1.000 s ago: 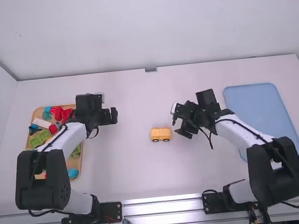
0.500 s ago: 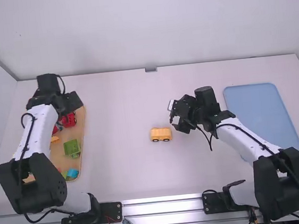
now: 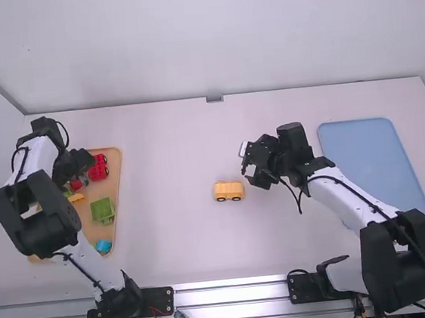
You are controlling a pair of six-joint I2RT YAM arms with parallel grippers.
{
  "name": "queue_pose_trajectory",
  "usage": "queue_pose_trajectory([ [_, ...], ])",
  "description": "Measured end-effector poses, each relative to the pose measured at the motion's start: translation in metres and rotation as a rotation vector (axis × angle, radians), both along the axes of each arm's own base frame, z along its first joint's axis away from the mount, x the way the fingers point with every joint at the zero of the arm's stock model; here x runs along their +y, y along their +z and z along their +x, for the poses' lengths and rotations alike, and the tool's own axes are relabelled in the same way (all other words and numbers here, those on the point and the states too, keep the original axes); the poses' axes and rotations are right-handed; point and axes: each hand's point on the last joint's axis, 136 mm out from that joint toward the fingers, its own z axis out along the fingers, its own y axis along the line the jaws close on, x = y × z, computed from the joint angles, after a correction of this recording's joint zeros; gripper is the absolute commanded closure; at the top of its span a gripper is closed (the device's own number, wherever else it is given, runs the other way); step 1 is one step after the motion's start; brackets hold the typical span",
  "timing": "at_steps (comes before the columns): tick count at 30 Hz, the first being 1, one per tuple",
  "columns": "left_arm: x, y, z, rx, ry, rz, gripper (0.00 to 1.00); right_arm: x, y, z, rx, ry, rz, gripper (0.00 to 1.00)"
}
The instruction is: Assemble lego blocks to make yellow taxi
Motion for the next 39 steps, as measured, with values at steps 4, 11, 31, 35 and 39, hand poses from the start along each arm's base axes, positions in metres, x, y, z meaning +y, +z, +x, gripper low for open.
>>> queue_pose_trajectory([
  [4,0.0,-0.001,0.001,-0.028,0.142,-0.021,0.01,0.0,0.0,0.0,0.0,0.0,0.0,0.01],
  [11,-0.001,-0.007,-0.009,-0.027,0.335,-0.033,0.01,-0.001,0.0,0.001,0.0,-0.004,0.0,0.01],
  [31,0.021,-0.037,-0.046,0.001,0.571,0.003,0.21,-0.001,0.0,0.0,0.0,-0.002,0.0,0.01],
  [35,0.02,-0.044,-0.049,-0.002,0.592,0.002,0.3,-0.001,0.0,0.0,0.002,-0.002,0.0,0.01],
  [39,0.022,-0.044,-0.045,-0.024,0.606,0.006,0.31,-0.001,0.0,0.0,0.002,-0.002,0.0,0.01],
])
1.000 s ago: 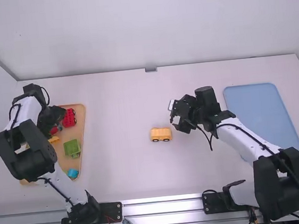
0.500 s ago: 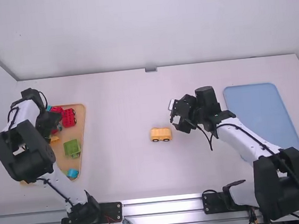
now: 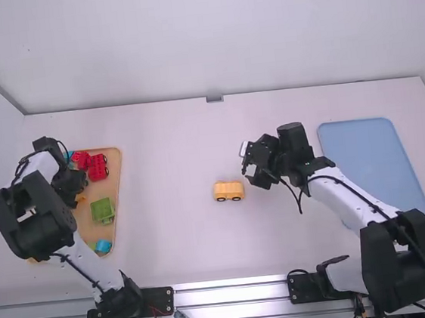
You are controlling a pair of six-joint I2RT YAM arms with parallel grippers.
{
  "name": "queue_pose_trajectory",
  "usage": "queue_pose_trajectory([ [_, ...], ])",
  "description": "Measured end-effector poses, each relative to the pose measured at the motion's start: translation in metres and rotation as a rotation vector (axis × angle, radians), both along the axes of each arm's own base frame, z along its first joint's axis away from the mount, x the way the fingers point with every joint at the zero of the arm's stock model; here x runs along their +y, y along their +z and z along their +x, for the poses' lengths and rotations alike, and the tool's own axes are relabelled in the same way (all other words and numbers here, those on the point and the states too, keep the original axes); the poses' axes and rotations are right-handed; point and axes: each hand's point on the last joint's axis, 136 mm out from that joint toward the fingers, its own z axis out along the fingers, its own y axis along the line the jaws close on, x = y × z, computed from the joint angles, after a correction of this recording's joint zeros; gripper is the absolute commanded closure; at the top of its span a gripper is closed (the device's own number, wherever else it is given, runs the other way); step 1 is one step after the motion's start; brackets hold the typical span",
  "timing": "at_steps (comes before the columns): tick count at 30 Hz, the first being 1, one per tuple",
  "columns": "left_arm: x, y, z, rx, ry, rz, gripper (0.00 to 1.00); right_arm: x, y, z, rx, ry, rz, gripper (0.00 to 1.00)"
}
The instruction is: Assemble lego blocks to make yellow taxi
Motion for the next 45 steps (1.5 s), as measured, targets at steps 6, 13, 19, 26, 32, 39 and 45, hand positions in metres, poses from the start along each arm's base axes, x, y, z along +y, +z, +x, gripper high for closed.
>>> queue_pose_trajectory([
  [6,0.002,-0.012,0.003,-0.036,0.016,0.019,0.34,-0.002,-0.004,-0.004,0.022,-0.001,-0.007,0.01],
  [13,-0.001,-0.026,-0.001,-0.053,0.033,0.025,0.42,-0.002,-0.004,-0.004,0.024,-0.002,-0.007,0.01],
  [19,0.003,-0.032,0.003,-0.088,0.034,0.05,0.47,-0.002,-0.004,-0.004,0.027,-0.002,-0.008,0.01],
  [26,0.008,-0.031,0.005,-0.115,0.058,0.081,0.58,-0.002,-0.004,-0.004,0.031,-0.011,-0.001,0.01],
  [32,0.007,-0.032,0.003,-0.114,0.1,0.076,0.62,-0.002,-0.004,-0.004,0.033,-0.013,0.001,0.01],
  [39,0.004,-0.032,0.004,-0.128,0.118,0.055,0.66,-0.002,-0.004,-0.004,0.034,-0.015,0.002,0.01],
  [45,0.001,-0.032,0.006,-0.142,0.132,0.039,0.73,-0.002,-0.004,-0.004,0.035,-0.015,0.002,0.01],
])
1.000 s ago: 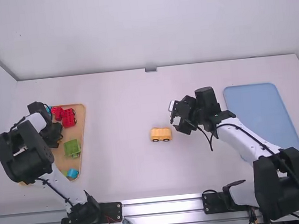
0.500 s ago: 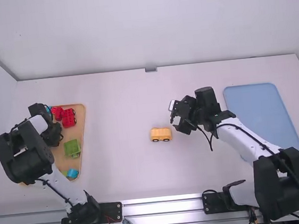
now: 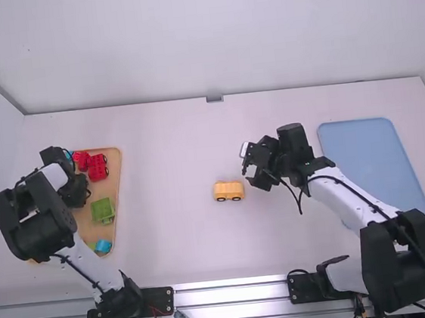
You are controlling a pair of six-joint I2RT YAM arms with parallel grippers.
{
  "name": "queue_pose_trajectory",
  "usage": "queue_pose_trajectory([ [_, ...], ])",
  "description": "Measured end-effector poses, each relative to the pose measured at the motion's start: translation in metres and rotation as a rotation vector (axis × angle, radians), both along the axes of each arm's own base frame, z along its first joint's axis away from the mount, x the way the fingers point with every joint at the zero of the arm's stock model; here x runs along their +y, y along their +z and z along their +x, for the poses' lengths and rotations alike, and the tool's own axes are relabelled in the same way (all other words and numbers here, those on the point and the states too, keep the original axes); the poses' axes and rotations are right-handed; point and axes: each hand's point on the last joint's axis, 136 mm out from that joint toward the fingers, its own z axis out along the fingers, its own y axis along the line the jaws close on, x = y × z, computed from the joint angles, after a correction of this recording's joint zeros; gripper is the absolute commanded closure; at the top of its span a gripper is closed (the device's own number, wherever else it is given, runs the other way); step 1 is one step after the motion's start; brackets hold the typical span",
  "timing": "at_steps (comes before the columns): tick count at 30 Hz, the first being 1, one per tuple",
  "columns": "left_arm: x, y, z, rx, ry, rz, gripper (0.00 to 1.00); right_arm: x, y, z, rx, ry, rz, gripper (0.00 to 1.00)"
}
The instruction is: Assemble lego blocks to make yellow taxi
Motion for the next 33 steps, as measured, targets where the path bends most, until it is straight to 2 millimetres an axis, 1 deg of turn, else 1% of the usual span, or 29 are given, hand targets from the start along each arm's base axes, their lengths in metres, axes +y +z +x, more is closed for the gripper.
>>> queue_pose_trajectory([
  [2,-0.001,0.0,0.001,-0.003,0.001,-0.004,0.78,0.0,0.0,0.0,0.0,-0.001,0.0,0.01],
  [3,-0.001,0.0,0.001,-0.004,0.002,-0.005,0.78,0.0,0.0,0.0,-0.001,0.0,0.0,0.01],
  [4,-0.001,0.0,0.001,-0.006,0.001,-0.007,0.83,0.0,0.0,0.0,-0.001,0.0,0.0,0.01],
  [9,-0.001,0.001,0.002,-0.01,0.0,-0.007,0.91,0.0,0.0,0.0,-0.001,0.0,0.0,0.01],
  [14,-0.001,0.001,0.001,-0.007,-0.008,-0.007,0.92,0.002,0.0,-0.001,-0.001,0.006,0.0,0.01],
  [17,-0.004,0.001,-0.003,0.013,-0.007,-0.019,0.93,0.006,0.001,-0.002,-0.007,0.017,0.003,0.01],
  [19,-0.009,0.002,-0.008,0.027,-0.013,-0.036,0.98,0.012,0.007,0.003,-0.028,0.007,0.029,0.01],
  [21,-0.009,0.004,-0.006,0.023,-0.025,-0.033,0.98,0.015,0.014,0.009,-0.045,-0.017,0.061,0.01],
  [22,-0.01,0.01,-0.004,0.011,-0.037,-0.026,0.98,0.017,0.022,0.016,-0.061,-0.047,0.098,0.01],
  [23,-0.011,0.02,0.0,-0.009,-0.05,-0.01,0.98,0.018,0.028,0.021,-0.071,-0.072,0.13,0.01],
  [24,-0.011,0.02,0.0,-0.009,-0.05,-0.01,0.98,0.018,0.028,0.021,-0.071,-0.072,0.13,0.01],
  [26,-0.014,0.05,0.007,-0.067,-0.074,0.051,0.97,0.021,0.043,0.034,-0.087,-0.137,0.226,0.01],
  [27,-0.016,0.058,0.008,-0.082,-0.082,0.069,0.96,0.022,0.044,0.036,-0.085,-0.144,0.24,0.01],
  [29,-0.024,0.096,0.02,-0.17,-0.147,0.165,0.96,0.024,0.049,0.045,-0.065,-0.168,0.329,0.01],
  [30,-0.024,0.098,0.021,-0.178,-0.154,0.172,0.95,0.024,0.05,0.045,-0.064,-0.169,0.336,0.01],
  [31,-0.034,0.124,0.034,-0.258,-0.225,0.238,0.95,0.027,0.051,0.051,-0.045,-0.176,0.399,0.01],
  [32,-0.048,0.144,0.046,-0.327,-0.303,0.291,0.95,0.029,0.053,0.056,-0.025,-0.175,0.46,0.01],
  [33,-0.06,0.158,0.054,-0.378,-0.371,0.329,0.95,0.031,0.054,0.059,-0.017,-0.173,0.495,0.01],
])
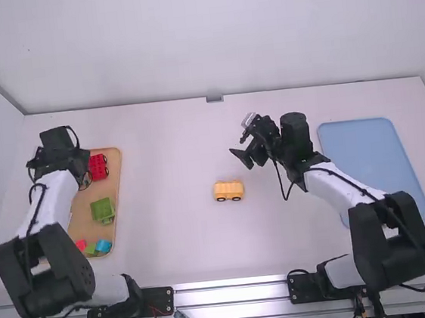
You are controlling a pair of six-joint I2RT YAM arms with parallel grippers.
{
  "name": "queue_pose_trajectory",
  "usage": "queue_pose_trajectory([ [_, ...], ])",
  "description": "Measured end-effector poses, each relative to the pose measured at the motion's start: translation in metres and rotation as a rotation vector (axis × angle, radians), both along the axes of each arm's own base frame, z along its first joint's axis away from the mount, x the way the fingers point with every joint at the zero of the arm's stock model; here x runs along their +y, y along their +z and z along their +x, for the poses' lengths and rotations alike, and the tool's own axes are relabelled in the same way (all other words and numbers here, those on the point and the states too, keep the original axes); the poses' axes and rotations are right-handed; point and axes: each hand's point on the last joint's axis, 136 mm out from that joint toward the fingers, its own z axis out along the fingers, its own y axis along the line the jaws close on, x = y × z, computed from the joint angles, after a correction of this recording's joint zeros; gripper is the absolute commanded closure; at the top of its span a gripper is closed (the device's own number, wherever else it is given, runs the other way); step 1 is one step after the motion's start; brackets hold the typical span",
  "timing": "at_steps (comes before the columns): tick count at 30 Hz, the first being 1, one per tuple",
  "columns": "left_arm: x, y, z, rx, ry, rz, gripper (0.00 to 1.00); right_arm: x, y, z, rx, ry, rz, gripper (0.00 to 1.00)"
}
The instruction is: Assemble lego blocks to make yellow taxi
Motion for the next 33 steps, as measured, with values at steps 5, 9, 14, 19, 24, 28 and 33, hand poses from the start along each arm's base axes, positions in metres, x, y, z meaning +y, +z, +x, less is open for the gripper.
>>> queue_pose_trajectory([
  [5,-0.098,0.042,0.026,-0.194,-0.441,0.18,0.86,0.012,0.022,0.01,0.009,0.089,0.26,0.01],
  [9,-0.197,0.043,0.025,-0.309,-0.829,0.271,0.92,0.023,0.048,0.005,0.037,0.186,0.46,0.01],
  [14,-0.276,0.034,0.008,-0.366,-1.109,0.297,0.98,0.041,0.053,-0.009,0.17,0.257,0.579,0.01],
  [19,-0.315,0.042,-0.003,-0.419,-1.24,0.338,0.98,0.069,0.042,-0.024,0.316,0.281,0.61,0.01],
  [24,-0.34,0.048,-0.009,-0.463,-1.332,0.405,0.98,0.096,0.039,-0.042,0.357,0.328,0.6,0.01],
  [28,-0.353,0.044,-0.002,-0.496,-1.37,0.458,0.98,0.1,0.034,-0.04,0.369,0.303,0.596,0.0],
  [33,-0.36,0.039,0.006,-0.523,-1.402,0.509,0.98,0.093,0.026,-0.033,0.373,0.254,0.593,0.0],
])
